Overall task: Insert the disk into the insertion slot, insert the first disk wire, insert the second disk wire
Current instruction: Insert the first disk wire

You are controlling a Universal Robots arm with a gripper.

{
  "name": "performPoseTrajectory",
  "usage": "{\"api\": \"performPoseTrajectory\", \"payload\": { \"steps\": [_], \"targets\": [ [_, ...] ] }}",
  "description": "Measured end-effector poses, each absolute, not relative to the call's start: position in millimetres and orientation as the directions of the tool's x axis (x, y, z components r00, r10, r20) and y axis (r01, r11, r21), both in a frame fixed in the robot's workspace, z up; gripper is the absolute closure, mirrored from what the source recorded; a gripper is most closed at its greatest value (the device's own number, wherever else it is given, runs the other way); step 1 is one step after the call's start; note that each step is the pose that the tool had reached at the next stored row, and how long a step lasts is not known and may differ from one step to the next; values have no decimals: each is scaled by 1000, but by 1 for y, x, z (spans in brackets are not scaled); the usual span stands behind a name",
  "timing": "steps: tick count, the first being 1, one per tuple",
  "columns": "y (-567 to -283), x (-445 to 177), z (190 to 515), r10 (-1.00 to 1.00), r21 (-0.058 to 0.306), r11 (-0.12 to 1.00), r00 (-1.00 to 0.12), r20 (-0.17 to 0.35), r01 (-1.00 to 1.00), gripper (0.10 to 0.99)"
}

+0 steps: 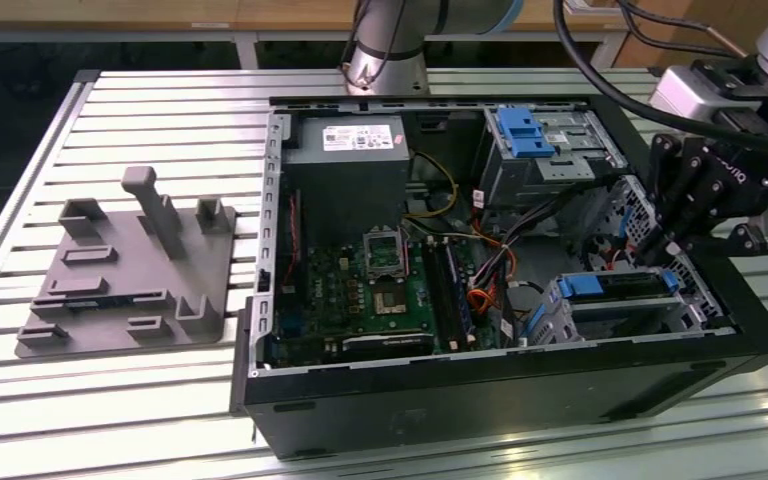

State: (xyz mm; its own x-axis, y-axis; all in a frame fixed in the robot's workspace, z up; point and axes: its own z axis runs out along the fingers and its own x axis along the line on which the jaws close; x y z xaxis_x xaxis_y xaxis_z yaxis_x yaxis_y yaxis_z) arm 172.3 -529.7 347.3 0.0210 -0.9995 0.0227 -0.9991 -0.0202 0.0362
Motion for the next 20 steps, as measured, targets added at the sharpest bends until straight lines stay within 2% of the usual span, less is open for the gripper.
{"api": "performPoseTrajectory", "payload": {
  "steps": [20],
  "targets": [
    [-531,172,341,-1000,33,-13,13,23,-999,922]
  ]
}}
